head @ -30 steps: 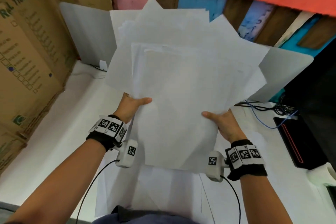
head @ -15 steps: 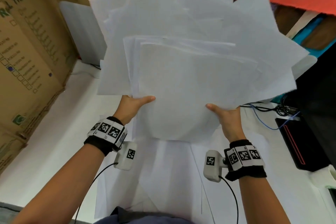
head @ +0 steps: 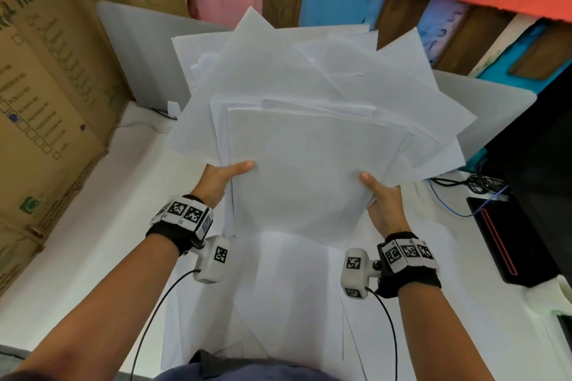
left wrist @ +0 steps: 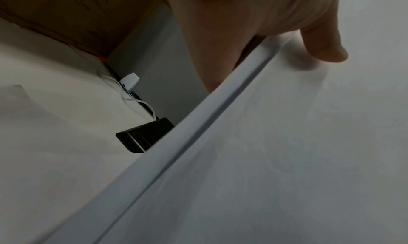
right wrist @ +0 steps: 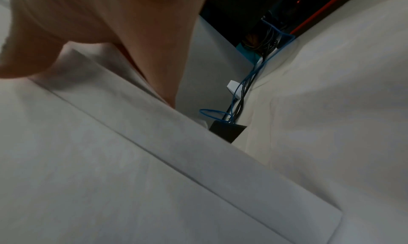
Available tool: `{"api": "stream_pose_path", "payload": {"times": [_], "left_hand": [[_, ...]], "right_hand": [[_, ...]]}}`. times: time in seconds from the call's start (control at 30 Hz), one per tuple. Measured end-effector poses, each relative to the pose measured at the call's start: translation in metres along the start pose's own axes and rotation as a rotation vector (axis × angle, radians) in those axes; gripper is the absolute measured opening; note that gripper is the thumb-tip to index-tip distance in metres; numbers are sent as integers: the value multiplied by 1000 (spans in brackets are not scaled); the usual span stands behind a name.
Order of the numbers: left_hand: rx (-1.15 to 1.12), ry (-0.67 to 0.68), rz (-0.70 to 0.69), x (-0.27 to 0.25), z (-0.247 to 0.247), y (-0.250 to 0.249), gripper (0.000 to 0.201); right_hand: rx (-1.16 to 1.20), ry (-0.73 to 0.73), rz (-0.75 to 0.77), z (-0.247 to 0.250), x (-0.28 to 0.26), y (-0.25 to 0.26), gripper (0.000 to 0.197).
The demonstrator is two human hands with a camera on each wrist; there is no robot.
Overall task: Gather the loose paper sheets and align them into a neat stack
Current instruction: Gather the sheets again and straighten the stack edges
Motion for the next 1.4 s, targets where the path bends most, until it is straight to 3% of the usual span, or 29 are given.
{"api": "stream_pose_path", "payload": {"times": [0.13,0.27,0.4,0.5,0.6,0.67,0.73,0.77,0.83,0.93,1.0,1.1,1.3,1.4], "left_hand": [[-20,9,4,1,-1,-1,10],[-30,40,16,1,-3,-2,9],[-24,47,12,2,-2,-2,9],[11,28,-3,2,-4,-1,19],[72,-28,-49,4,-1,-3,16],[93,-56,-54,6,2,-2,13],[113,-65,-56,8,3,-1,11],[116,-69,-59,8,3,-1,11],[115,-71,-60,9,2,0,10],[122,-58,-53,10,2,1,8],[126,-54,-49,9,2,2,8],[126,-42,-64,8,2,2,10],[126,-22,-92,8,2,0,13],[125,6,-141,6,0,-6,22]], "right_hand": [[33,19,26,-1,3,7,62],[25,41,43,0,7,18,93],[-79,87,13,-7,7,19,83],[-255,14,-51,-1,1,-4,90],[-210,-145,-46,16,-8,-7,103],[-112,-266,88,29,-11,12,71],[-73,-457,328,45,-22,42,36],[-107,-563,474,52,-32,58,30],[-297,-724,734,55,-52,86,28],[-807,-669,993,31,-58,103,11],[-1053,-580,977,21,-46,95,21],[-1175,-509,842,19,-35,85,25],[-1078,-366,687,21,-34,66,22],[-969,-318,443,37,-32,38,8]]}}
Point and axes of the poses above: each hand's wrist, its own x-axis towards the middle knuckle, its own z-axis out of the back of the hand, y = z × x, the point moved 9 cm from there along x, towards the middle knuckle, and after that the axes turned 1 degree about -x, right-handed, at the moved point
